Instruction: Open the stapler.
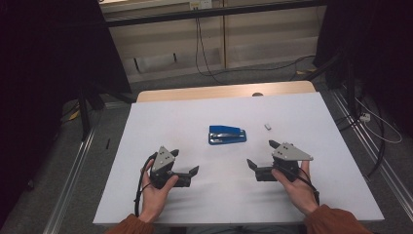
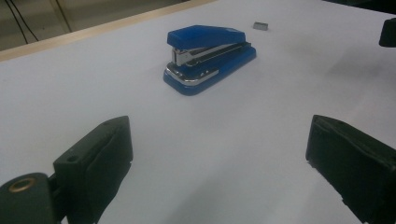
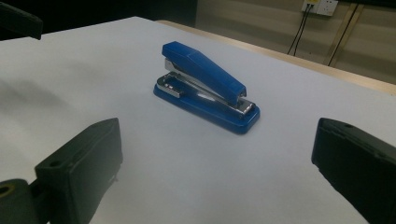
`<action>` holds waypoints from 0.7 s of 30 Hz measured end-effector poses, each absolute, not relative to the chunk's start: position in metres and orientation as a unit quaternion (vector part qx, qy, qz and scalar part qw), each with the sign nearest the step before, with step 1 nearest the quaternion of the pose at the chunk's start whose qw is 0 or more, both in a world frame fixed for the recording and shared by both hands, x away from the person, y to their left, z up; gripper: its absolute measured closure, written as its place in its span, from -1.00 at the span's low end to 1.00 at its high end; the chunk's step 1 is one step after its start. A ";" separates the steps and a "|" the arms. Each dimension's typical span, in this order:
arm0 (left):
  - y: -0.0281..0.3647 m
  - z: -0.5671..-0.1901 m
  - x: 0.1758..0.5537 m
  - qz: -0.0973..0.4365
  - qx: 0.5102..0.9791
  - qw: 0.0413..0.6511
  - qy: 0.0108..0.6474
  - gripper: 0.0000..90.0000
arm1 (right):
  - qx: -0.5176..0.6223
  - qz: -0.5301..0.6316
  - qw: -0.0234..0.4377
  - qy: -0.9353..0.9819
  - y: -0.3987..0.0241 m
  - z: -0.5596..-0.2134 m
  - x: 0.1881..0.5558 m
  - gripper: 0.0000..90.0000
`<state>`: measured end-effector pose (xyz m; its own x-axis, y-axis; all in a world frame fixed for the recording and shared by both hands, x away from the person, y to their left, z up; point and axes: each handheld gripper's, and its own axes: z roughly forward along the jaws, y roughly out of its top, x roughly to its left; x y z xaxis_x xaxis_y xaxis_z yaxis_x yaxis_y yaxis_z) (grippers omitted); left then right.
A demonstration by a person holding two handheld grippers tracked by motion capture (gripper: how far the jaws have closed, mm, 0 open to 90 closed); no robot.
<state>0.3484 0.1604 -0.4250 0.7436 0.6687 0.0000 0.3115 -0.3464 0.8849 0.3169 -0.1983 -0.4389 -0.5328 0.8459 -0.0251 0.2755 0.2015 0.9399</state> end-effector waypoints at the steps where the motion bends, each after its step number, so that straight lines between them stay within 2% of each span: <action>1: 0.160 -0.425 0.348 0.185 0.799 0.483 0.307 -0.84 | 0.387 0.498 0.289 0.720 -0.197 -0.439 0.318 -0.96; 11: 0.144 -0.426 0.370 0.171 0.796 0.495 0.304 -0.81 | 0.378 0.497 0.258 0.738 -0.184 -0.438 0.334 -0.91; 14: 0.134 -0.426 0.375 0.194 0.807 0.473 0.296 -0.83 | 0.373 0.507 0.267 0.730 -0.182 -0.438 0.339 -0.86; 21: 0.128 -0.425 0.389 0.178 0.795 0.490 0.311 -0.85 | 0.365 0.520 0.252 0.730 -0.174 -0.438 0.346 -0.91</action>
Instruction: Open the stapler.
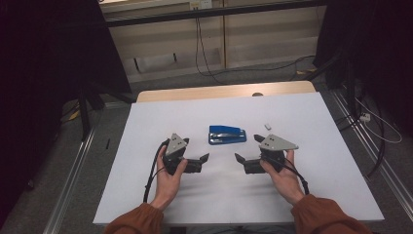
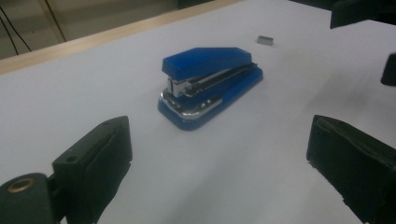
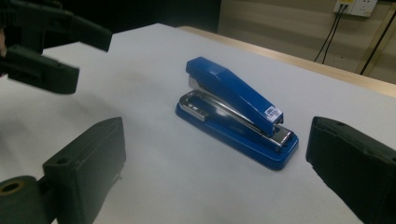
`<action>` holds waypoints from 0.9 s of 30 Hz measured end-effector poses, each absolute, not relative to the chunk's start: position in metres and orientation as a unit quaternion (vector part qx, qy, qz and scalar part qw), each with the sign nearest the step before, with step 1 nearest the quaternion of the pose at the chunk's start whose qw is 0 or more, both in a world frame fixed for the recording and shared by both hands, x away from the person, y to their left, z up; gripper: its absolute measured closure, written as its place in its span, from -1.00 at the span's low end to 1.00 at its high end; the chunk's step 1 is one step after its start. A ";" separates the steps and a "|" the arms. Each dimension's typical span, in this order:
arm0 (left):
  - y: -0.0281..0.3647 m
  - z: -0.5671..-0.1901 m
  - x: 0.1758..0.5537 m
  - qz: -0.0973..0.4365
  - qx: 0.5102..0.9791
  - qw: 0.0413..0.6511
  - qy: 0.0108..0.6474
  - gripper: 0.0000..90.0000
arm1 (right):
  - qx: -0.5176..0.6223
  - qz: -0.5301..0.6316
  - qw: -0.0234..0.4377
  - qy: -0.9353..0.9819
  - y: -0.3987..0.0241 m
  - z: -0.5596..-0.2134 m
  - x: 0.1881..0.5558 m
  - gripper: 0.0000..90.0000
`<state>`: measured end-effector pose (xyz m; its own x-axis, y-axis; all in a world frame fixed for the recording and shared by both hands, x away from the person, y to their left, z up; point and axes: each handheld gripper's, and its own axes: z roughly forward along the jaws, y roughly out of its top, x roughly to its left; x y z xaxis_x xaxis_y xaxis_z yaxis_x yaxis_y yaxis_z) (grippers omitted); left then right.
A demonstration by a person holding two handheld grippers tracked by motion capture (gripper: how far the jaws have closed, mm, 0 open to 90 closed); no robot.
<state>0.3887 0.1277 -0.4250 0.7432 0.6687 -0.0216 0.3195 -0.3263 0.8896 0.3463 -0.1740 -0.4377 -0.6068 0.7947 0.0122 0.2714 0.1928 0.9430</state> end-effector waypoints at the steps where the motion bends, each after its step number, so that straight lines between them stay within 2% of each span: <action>1: 0.127 -0.425 0.392 0.176 0.794 0.490 0.315 -0.85 | 0.361 0.514 0.249 0.738 -0.172 -0.439 0.348 -0.90; 17: 0.106 -0.430 0.418 0.198 0.799 0.481 0.301 -0.88 | 0.363 0.509 0.236 0.744 -0.157 -0.438 0.368 -0.85; 27: 0.102 -0.429 0.432 0.205 0.794 0.483 0.307 -0.88 | 0.364 0.516 0.244 0.737 -0.155 -0.437 0.386 -0.70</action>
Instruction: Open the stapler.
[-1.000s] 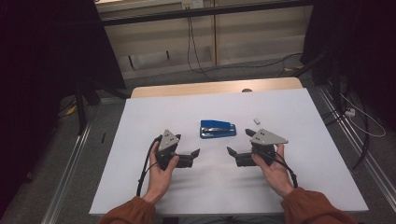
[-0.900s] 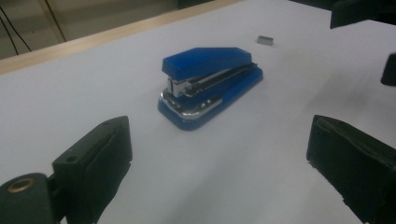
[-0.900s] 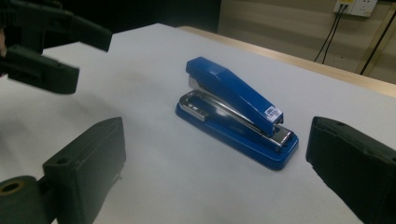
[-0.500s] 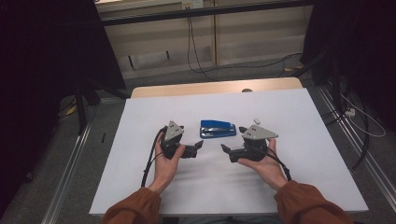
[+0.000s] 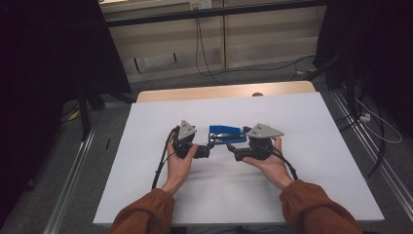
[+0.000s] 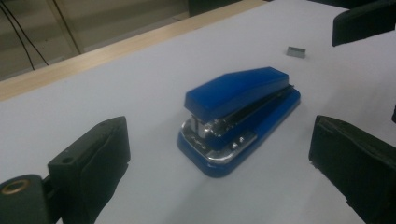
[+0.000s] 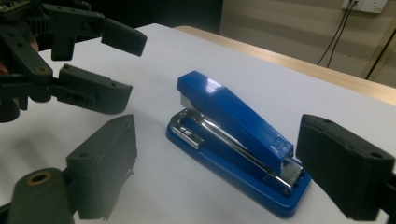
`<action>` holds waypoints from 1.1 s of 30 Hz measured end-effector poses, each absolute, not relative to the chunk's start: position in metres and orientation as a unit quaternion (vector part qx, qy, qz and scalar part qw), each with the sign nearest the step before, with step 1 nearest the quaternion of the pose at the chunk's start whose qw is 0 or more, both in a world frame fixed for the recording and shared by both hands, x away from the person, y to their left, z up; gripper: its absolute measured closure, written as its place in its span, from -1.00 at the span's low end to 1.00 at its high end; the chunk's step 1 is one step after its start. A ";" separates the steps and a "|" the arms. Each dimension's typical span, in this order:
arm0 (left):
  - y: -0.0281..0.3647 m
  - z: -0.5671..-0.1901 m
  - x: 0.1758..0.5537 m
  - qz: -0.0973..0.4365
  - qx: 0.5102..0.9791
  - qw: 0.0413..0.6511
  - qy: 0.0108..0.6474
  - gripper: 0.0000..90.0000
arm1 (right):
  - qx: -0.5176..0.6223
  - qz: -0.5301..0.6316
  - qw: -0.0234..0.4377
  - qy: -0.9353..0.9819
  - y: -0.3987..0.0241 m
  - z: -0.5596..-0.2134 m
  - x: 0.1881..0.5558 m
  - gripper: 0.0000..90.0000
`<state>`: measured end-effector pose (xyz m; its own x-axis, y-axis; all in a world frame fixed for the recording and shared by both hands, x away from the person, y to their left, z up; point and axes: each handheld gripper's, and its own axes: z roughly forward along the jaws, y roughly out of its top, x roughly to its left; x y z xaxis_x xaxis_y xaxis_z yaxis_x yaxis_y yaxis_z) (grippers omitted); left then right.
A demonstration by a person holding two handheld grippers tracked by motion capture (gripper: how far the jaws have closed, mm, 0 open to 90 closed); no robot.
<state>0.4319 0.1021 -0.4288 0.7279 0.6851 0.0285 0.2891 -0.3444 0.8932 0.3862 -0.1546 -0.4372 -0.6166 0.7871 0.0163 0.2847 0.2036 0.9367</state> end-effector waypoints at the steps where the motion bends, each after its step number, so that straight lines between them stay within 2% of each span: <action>1: 0.102 -0.428 0.434 0.208 0.790 0.487 0.309 -0.88 | 0.364 0.515 0.249 0.735 -0.155 -0.437 0.387 -0.63; 4: 0.102 -0.428 0.442 0.226 0.786 0.482 0.314 -0.88 | 0.366 0.519 0.250 0.731 -0.154 -0.440 0.391 -0.55; 9: 0.101 -0.430 0.455 0.224 0.785 0.481 0.320 -0.87 | 0.372 0.515 0.249 0.731 -0.153 -0.445 0.396 -0.44; 13: 0.102 -0.430 0.462 0.226 0.777 0.489 0.326 -0.88 | 0.379 0.514 0.242 0.731 -0.153 -0.449 0.401 -0.24; 18: 0.103 -0.433 0.462 0.219 0.793 0.478 0.308 -0.89 | 0.376 0.514 0.232 0.735 -0.148 -0.450 0.406 0.02; 19: 0.103 -0.433 0.462 0.219 0.793 0.478 0.308 -0.90 | 0.376 0.514 0.232 0.735 -0.148 -0.450 0.406 0.02; 20: 0.105 -0.433 0.463 0.217 0.795 0.473 0.310 -0.91 | 0.365 0.509 0.224 0.747 -0.145 -0.450 0.408 0.21; 23: 0.106 -0.433 0.463 0.216 0.793 0.476 0.313 -0.92 | 0.371 0.499 0.221 0.751 -0.142 -0.449 0.409 0.27; 26: 0.108 -0.433 0.464 0.220 0.795 0.472 0.311 -0.92 | 0.368 0.498 0.222 0.753 -0.139 -0.450 0.411 0.52; 27: 0.107 -0.434 0.464 0.222 0.795 0.470 0.313 -0.92 | 0.368 0.498 0.222 0.753 -0.139 -0.450 0.411 0.52; 28: 0.106 -0.436 0.465 0.224 0.796 0.466 0.314 -0.92 | 0.370 0.501 0.222 0.750 -0.140 -0.451 0.413 0.67; 29: 0.106 -0.436 0.465 0.224 0.796 0.466 0.314 -0.91 | 0.370 0.501 0.222 0.750 -0.140 -0.451 0.413 0.67; 30: 0.105 -0.438 0.465 0.222 0.797 0.470 0.308 -0.90 | 0.369 0.507 0.220 0.747 -0.140 -0.451 0.414 0.84; 33: 0.104 -0.438 0.465 0.220 0.797 0.472 0.306 -0.90 | 0.367 0.510 0.217 0.747 -0.140 -0.452 0.415 0.97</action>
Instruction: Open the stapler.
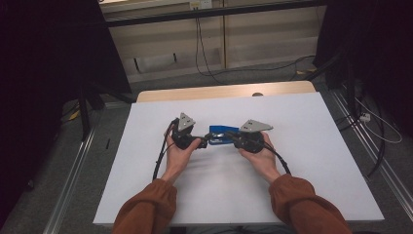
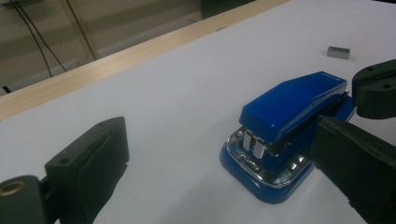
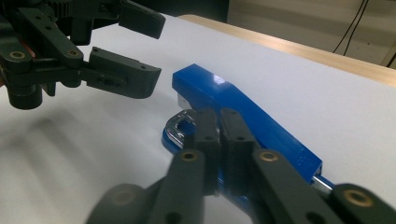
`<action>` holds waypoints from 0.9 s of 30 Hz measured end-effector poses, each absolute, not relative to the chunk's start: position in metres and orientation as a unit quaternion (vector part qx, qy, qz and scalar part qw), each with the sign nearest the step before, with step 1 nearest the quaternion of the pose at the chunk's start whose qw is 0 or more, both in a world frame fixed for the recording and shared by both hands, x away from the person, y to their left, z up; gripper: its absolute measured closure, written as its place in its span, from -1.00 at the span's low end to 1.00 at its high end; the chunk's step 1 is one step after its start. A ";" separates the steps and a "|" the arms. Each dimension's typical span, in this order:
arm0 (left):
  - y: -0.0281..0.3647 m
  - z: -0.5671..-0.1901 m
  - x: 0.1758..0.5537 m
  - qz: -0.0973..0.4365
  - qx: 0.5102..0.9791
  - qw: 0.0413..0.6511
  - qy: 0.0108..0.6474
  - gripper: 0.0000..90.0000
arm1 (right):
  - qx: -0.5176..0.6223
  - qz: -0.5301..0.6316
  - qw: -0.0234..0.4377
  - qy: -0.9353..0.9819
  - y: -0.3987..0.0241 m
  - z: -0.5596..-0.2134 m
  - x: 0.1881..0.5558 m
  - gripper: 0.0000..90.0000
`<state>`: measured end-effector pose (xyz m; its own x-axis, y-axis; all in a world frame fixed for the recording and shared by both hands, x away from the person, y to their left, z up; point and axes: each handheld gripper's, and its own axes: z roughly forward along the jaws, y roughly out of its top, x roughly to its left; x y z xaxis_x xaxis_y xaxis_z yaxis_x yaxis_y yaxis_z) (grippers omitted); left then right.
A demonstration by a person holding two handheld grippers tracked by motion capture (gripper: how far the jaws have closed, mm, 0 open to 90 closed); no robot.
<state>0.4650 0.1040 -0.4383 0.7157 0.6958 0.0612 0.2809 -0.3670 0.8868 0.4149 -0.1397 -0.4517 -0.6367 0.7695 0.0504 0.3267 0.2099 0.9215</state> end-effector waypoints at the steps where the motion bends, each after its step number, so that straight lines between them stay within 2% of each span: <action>1: 0.103 -0.439 0.465 0.219 0.798 0.472 0.306 -0.90 | 0.363 0.500 0.219 0.755 -0.138 -0.452 0.416 1.00; 7: 0.104 -0.443 0.467 0.237 0.798 0.447 0.327 -0.90 | 0.360 0.478 0.216 0.772 -0.131 -0.453 0.421 1.00; 12: 0.105 -0.444 0.468 0.229 0.798 0.447 0.334 -0.76 | 0.349 0.472 0.211 0.782 -0.124 -0.452 0.425 1.00; 20: 0.100 -0.444 0.463 0.213 0.809 0.438 0.328 -0.37 | 0.341 0.453 0.199 0.799 -0.117 -0.455 0.433 1.00; 24: 0.097 -0.442 0.459 0.211 0.813 0.444 0.313 -0.05 | 0.344 0.446 0.194 0.803 -0.117 -0.456 0.435 1.00; 27: 0.095 -0.444 0.457 0.191 0.820 0.447 0.303 0.22 | 0.349 0.433 0.188 0.810 -0.118 -0.458 0.437 1.00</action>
<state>0.4574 0.0947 -0.4439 0.7435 0.6674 0.0426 0.3260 -0.4174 0.8482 0.4369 -0.1181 -0.4585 -0.6863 0.7273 -0.0025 0.4019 0.3821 0.8322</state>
